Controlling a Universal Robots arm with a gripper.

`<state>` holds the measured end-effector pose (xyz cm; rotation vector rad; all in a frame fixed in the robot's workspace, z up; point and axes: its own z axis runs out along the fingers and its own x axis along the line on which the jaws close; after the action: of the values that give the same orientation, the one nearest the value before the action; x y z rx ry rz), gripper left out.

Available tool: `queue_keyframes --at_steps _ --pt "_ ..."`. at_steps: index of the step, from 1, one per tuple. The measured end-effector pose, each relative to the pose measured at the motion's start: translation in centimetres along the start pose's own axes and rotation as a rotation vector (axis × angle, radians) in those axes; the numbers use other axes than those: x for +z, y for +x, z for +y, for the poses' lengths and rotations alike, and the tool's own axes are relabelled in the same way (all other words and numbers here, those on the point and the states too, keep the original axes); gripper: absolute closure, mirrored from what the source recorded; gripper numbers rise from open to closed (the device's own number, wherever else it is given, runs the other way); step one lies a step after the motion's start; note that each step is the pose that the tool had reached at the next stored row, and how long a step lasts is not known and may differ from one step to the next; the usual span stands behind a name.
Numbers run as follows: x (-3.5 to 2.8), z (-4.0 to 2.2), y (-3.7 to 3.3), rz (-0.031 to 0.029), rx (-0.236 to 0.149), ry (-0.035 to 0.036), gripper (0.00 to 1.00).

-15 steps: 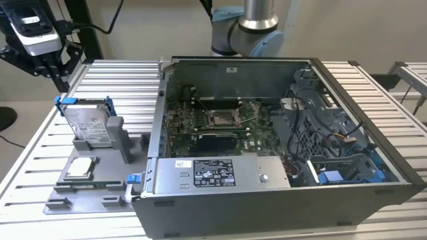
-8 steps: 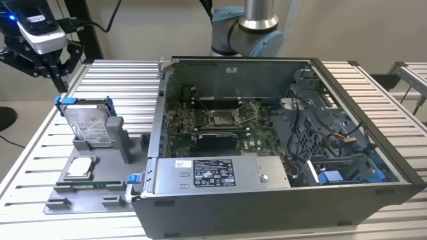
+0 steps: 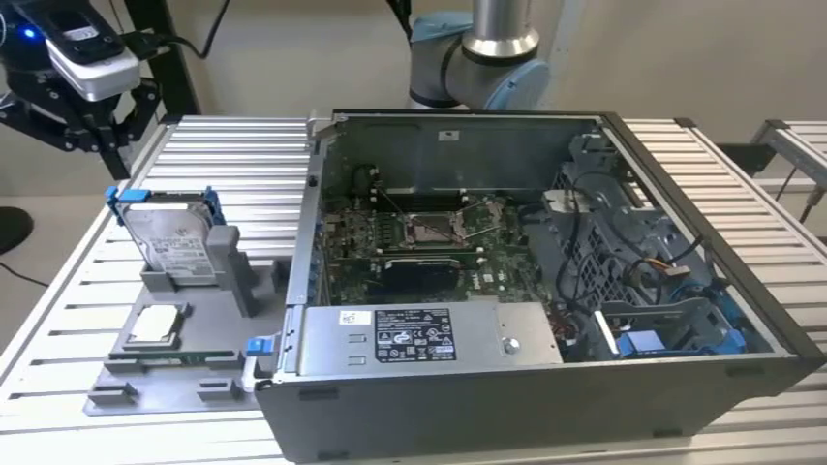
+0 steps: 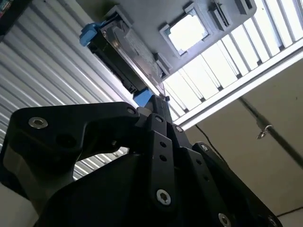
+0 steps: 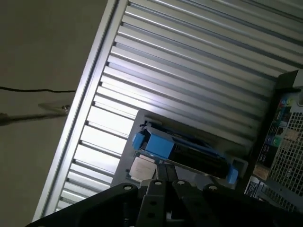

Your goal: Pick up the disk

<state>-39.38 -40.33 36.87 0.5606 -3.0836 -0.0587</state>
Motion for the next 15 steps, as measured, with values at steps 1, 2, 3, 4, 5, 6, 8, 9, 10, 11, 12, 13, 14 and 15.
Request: queue_keyframes --at_steps 1,2,3,4,5,6,8,9,10,11,12,13,14,15 --pt "0.00 0.00 0.00 0.0006 -0.018 0.0000 1.00" --pt "0.00 0.00 0.00 0.0014 -0.036 0.0000 1.00" --pt "0.00 0.00 0.00 0.0020 -0.055 0.0000 1.00" --pt "0.00 0.00 0.00 0.0028 -0.073 0.0000 1.00" --pt "0.00 0.00 0.00 0.0035 -0.090 0.0000 1.00" --pt "0.00 0.00 0.00 0.0041 -0.109 0.0000 1.00" --pt "0.00 0.00 0.00 0.0055 -0.144 -0.0001 1.00" --pt "-0.01 0.00 0.00 0.0062 -0.163 0.0000 1.00" --pt "-0.01 0.00 0.00 0.0066 -0.181 0.0000 1.00" --pt "-0.01 0.00 0.00 0.0070 -0.200 0.0002 1.00" --pt "-0.02 0.00 0.00 0.0074 -0.218 0.0004 1.00" --pt "-0.01 -0.01 0.00 0.0076 -0.236 0.0006 1.00" --pt "-0.01 -0.01 0.00 0.0079 -0.254 0.0008 1.00" --pt "-0.01 0.00 0.00 0.0081 -0.273 0.0011 1.00"
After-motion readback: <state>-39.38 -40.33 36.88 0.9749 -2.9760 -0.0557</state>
